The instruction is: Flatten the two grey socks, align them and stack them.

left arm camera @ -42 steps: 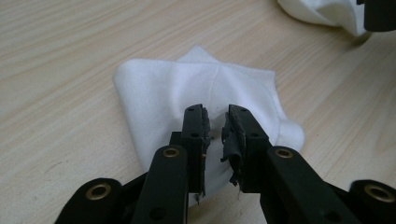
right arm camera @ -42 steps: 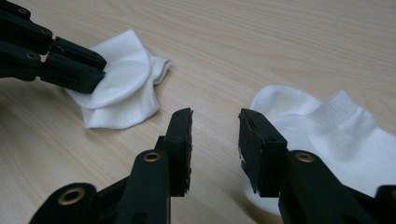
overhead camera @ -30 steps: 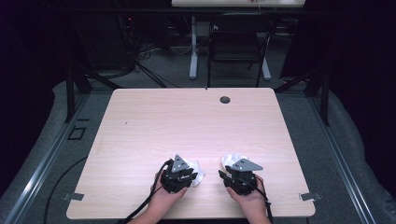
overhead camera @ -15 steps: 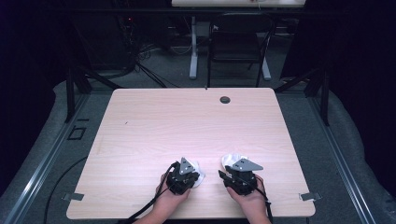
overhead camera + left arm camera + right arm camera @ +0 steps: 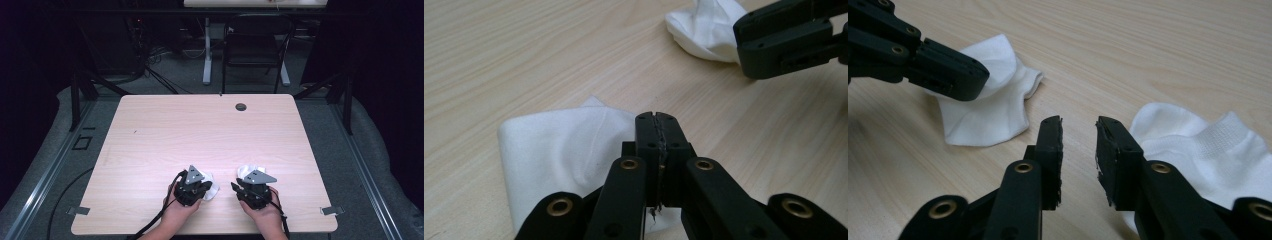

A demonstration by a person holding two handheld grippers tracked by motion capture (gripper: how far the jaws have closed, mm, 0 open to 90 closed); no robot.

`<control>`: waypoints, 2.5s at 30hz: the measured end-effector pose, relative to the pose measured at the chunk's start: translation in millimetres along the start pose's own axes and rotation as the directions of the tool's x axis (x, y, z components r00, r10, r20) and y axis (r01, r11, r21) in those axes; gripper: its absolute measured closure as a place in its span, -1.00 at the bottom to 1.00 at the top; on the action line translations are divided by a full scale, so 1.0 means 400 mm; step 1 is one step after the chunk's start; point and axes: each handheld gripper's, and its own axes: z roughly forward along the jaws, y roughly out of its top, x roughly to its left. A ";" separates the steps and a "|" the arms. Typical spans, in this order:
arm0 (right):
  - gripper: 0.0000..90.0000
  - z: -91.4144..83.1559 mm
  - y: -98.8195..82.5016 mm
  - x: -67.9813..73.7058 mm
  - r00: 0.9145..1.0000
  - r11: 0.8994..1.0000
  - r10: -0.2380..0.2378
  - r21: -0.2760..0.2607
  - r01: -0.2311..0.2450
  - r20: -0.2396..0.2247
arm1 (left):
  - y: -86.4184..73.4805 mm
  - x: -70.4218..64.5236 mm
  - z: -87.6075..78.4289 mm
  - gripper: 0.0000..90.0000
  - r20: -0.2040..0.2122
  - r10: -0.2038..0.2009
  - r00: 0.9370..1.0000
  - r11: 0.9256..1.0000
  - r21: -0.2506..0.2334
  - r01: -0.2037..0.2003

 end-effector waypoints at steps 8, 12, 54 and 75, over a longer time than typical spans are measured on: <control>0.91 0.033 0.008 0.034 0.996 0.999 0.010 0.032 -0.007 -0.087 | 0.014 0.021 -0.040 1.00 -0.006 -0.012 1.000 0.999 -0.037 0.012; 0.93 0.059 0.021 0.067 0.993 0.997 -0.042 0.055 0.049 -0.111 | 0.017 0.035 -0.057 1.00 -0.015 -0.014 1.000 0.999 -0.040 0.014; 1.00 0.111 0.001 0.096 0.988 0.988 -0.064 0.131 0.082 -0.137 | -0.119 0.215 -0.208 0.82 -0.145 -0.138 0.980 0.990 0.008 0.141; 0.96 0.114 0.002 0.087 0.990 0.989 -0.063 0.124 0.079 -0.124 | -0.150 0.193 -0.129 0.61 -0.122 -0.041 0.992 0.995 0.084 0.052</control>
